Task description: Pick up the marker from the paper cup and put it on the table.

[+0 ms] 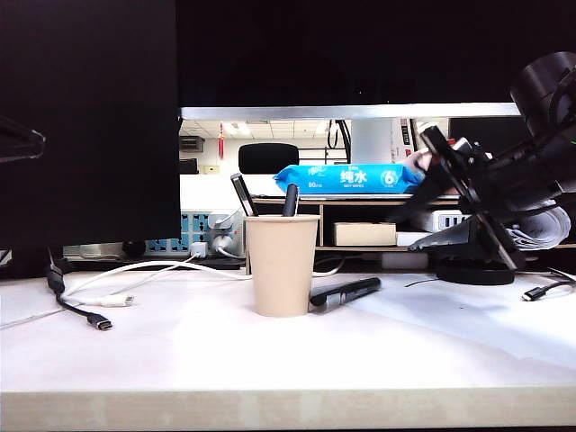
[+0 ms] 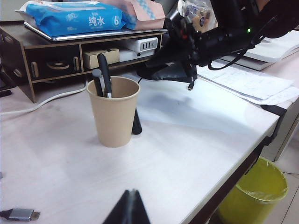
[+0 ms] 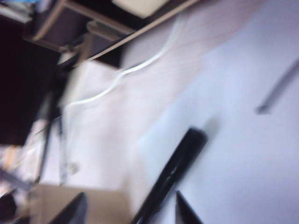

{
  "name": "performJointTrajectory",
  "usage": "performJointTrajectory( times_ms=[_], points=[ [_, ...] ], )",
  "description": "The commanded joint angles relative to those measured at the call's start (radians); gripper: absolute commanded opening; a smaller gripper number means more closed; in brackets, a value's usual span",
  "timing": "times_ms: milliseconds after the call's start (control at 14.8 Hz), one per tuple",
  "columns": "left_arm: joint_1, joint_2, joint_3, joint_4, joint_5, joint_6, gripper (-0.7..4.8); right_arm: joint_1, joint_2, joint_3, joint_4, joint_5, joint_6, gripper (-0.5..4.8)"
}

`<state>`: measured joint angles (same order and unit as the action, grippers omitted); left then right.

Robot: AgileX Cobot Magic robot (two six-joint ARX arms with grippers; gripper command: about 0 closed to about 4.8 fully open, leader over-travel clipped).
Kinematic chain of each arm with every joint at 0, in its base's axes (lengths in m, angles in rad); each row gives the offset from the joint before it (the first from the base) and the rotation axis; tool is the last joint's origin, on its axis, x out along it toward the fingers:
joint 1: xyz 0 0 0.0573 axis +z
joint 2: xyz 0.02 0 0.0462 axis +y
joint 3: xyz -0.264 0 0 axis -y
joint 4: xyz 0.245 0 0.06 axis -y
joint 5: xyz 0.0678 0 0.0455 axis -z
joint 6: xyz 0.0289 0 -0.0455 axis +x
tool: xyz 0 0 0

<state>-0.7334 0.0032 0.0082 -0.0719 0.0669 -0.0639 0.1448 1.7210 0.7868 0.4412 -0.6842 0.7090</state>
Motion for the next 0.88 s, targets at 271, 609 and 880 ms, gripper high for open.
performJointTrajectory(
  times_ms=[271,609,880],
  points=[
    [0.000,0.000,0.001,0.005,0.000,0.004,-0.06,-0.010,-0.101,0.003,0.117,-0.164,-0.017,-0.06],
    [0.000,0.000,0.001,0.005,0.000,0.004,-0.06,-0.043,-0.396,-0.023,0.104,-0.131,-0.216,-0.06],
    [0.002,0.000,0.001,0.005,0.001,0.004,-0.06,-0.034,-0.801,-0.314,0.082,0.301,-0.407,-0.06]
  ],
)
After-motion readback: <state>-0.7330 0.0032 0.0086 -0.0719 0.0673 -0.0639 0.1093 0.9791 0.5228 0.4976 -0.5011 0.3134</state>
